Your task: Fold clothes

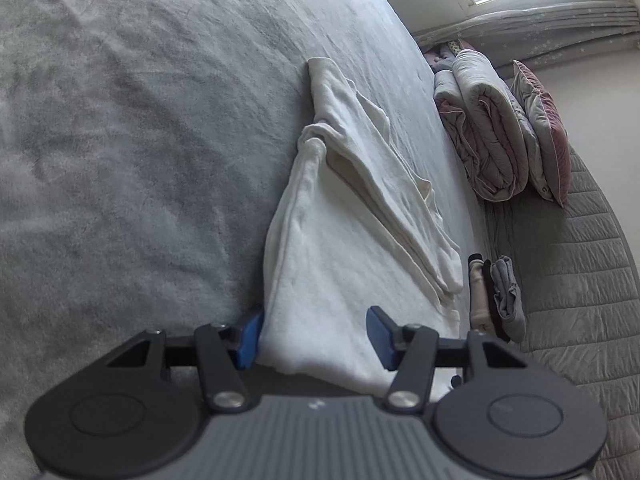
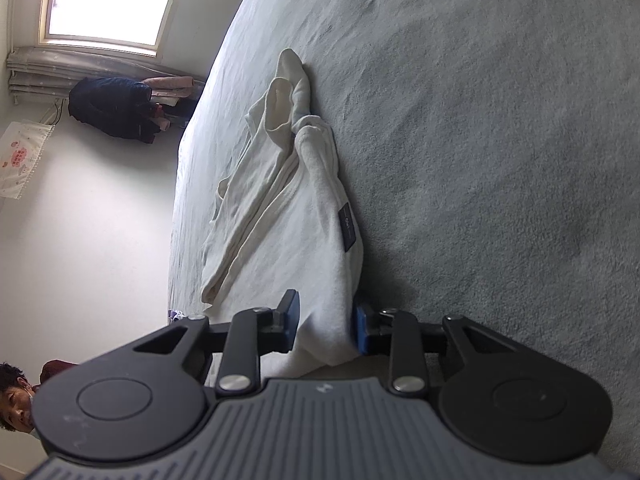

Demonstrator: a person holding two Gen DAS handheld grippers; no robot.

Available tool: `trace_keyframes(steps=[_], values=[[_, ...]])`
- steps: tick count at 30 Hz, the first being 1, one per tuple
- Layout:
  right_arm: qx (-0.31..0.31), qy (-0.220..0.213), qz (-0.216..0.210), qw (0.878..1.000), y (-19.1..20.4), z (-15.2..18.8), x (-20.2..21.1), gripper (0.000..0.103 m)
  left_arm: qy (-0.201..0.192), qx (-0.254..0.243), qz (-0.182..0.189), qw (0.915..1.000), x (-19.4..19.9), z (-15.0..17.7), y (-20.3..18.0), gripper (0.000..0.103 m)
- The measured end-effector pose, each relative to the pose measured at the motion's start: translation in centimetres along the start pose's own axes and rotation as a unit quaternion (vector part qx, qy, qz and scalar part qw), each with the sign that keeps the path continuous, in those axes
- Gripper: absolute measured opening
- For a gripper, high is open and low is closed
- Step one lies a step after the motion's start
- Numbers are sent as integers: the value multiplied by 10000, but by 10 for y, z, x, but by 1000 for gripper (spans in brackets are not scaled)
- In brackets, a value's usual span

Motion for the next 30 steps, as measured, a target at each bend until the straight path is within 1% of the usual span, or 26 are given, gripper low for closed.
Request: trace_keyframes(steps=[6,8,10,12,14,16,18,19,22,24,27,30], values=[[-62,-28,-31,10000,1,4,-4,31,-74,65,-104,9999,2,3,-1,54],[-79,-19,-44,10000,2,4,-6,30,-99,87,-139,9998,3,4,-2,49],[-102,-17,-57,9999,3,4,-8,30,-124,109,-173,9997,3,5,-2,48],[-161,-35,-71,9998,2,4,-6,30,-148,129,-209,9996,4,6,-2,48],[-251,-58,-88,9996,0,5,-3,30,-145,37,-283,9995,7,9,-5,49],[-287,-66,-84,9995,-1,6,0,30,-58,-64,-348,9994,9,13,-7,51],[-288,-62,-70,9995,-1,7,3,30,92,-42,-354,9993,12,17,-5,52],[-292,-57,-62,9995,-1,7,5,32,152,71,-299,9994,11,19,-4,53],[-247,-53,-40,9997,1,7,3,32,330,407,-135,9985,9,23,0,57],[-210,-52,-25,9998,3,7,0,32,344,565,-71,9978,6,25,1,58],[-154,-50,-2,9999,6,8,-4,32,191,773,-22,9968,2,26,2,59],[-91,-52,19,9999,9,8,-8,32,25,800,-8,9968,-1,25,-1,57]])
Point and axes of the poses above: each gripper's, at about its wrist camera, not at the fingertips, and x roughly against the way its jaws point, y to its left, z to its underside, the point moved 7 cm from there along -x, roughly the way its jaws point, and after that the axes turned 7 degrees about -y, right-handed, at the moved point
